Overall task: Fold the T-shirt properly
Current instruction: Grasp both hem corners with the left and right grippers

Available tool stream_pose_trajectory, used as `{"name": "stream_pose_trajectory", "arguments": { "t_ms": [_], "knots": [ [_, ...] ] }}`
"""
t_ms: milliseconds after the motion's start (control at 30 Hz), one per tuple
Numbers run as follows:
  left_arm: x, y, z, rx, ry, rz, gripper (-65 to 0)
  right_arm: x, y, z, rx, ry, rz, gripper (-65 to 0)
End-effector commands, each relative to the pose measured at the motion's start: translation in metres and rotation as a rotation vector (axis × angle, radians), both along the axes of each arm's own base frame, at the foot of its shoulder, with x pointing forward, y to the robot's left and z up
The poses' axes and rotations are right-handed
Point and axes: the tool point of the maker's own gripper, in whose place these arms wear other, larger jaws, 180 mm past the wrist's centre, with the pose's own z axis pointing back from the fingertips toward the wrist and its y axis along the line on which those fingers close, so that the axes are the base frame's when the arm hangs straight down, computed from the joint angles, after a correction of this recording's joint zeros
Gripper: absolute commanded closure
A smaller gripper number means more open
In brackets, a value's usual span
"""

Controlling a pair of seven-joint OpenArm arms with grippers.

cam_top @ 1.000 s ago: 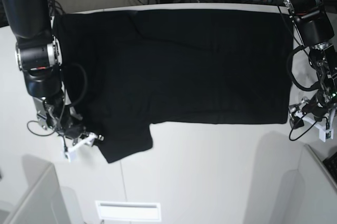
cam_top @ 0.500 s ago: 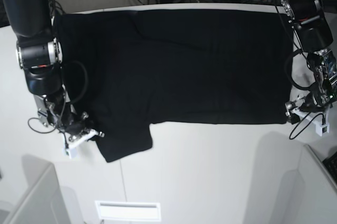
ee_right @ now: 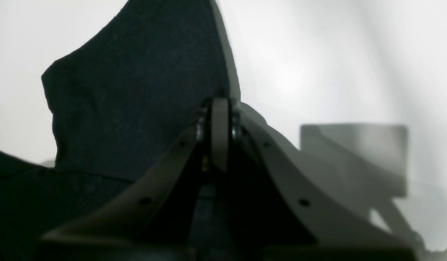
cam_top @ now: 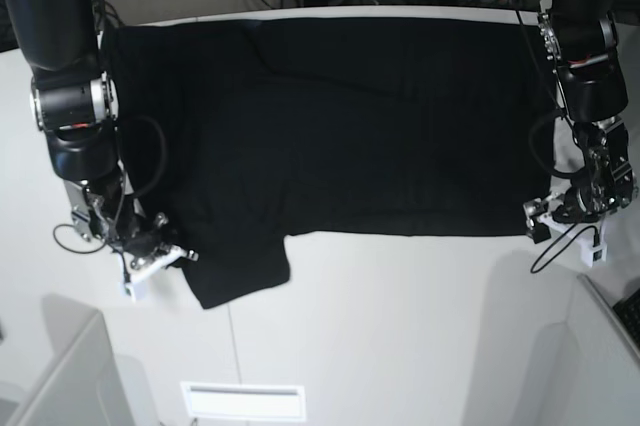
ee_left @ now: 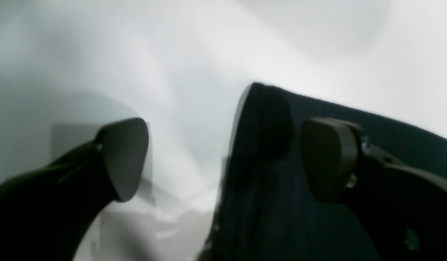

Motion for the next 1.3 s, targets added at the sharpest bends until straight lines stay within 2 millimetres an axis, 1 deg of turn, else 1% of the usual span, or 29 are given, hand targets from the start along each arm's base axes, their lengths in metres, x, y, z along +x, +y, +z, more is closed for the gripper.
{"name": "stream_pose_trajectory", "arguments": {
  "t_ms": [0, 100, 133, 233, 300, 367, 633, 667, 733, 900, 1000, 1067, 1100, 1133, 1267],
  "knots": [
    [0.012, 0.005, 0.016, 0.006, -0.048, 0.004, -65.0, 0.013, -0.003, 0.016, -0.007, -0.034, 0.003, 0.0],
    [0.015, -0.006, 0.013, -0.014, -0.051, -0.005, -65.0, 0.009, -0.003, 0.012, -0.004, -0.026, 0.001, 0.0],
    [0.016, -0.008, 0.012, -0.016, -0.051, -0.006, -65.0, 0.010, -0.003, 0.012, -0.003, -0.027, -0.001, 0.0],
    [0.017, -0.023, 0.005, -0.045, -0.047, -0.016, -65.0, 0.009, -0.003, 0.011, -0.003, -0.026, -0.001, 0.0],
    [0.018, -0.027, 0.004, -0.051, -0.047, -0.019, -65.0, 0.009, -0.003, 0.011, -0.003, -0.026, -0.001, 0.0],
    [0.019, -0.035, 0.001, -0.065, -0.047, -0.025, -65.0, 0.009, -0.003, 0.011, -0.003, -0.026, -0.001, 0.0],
    [0.017, -0.036, -0.003, -0.069, -0.038, -0.024, -65.0, 0.008, -0.006, 0.011, -0.007, -0.024, -0.003, 0.0],
    [0.015, -0.036, -0.005, -0.070, -0.034, -0.024, -63.5, 0.008, -0.006, 0.011, -0.007, -0.024, -0.003, 0.0],
    [0.014, -0.037, -0.006, -0.068, -0.031, -0.026, -56.6, 0.008, -0.005, 0.011, -0.005, -0.024, -0.003, 0.0],
    [0.008, -0.043, -0.015, -0.081, -0.013, -0.029, -33.6, 0.008, -0.005, 0.010, -0.005, -0.023, -0.003, 0.0],
    [0.006, -0.043, -0.017, -0.077, -0.008, -0.030, -17.9, 0.008, -0.005, 0.010, -0.005, -0.023, -0.003, 0.0],
    [0.006, -0.043, -0.017, -0.078, -0.009, -0.028, -5.3, 0.005, -0.006, 0.007, -0.005, -0.018, -0.005, 0.0],
    [0.006, -0.042, -0.016, -0.079, -0.014, -0.026, 0.0, 0.005, -0.006, 0.008, -0.005, -0.023, -0.005, 0.0],
    [0.008, -0.042, -0.014, -0.077, -0.019, -0.028, 0.0, 0.008, -0.005, 0.012, -0.004, -0.037, 0.001, 0.0],
    [0.010, -0.040, -0.010, -0.071, -0.028, -0.029, 0.0, 0.005, 0.006, 0.014, -0.004, -0.070, 0.031, 0.0]
  ]
}}
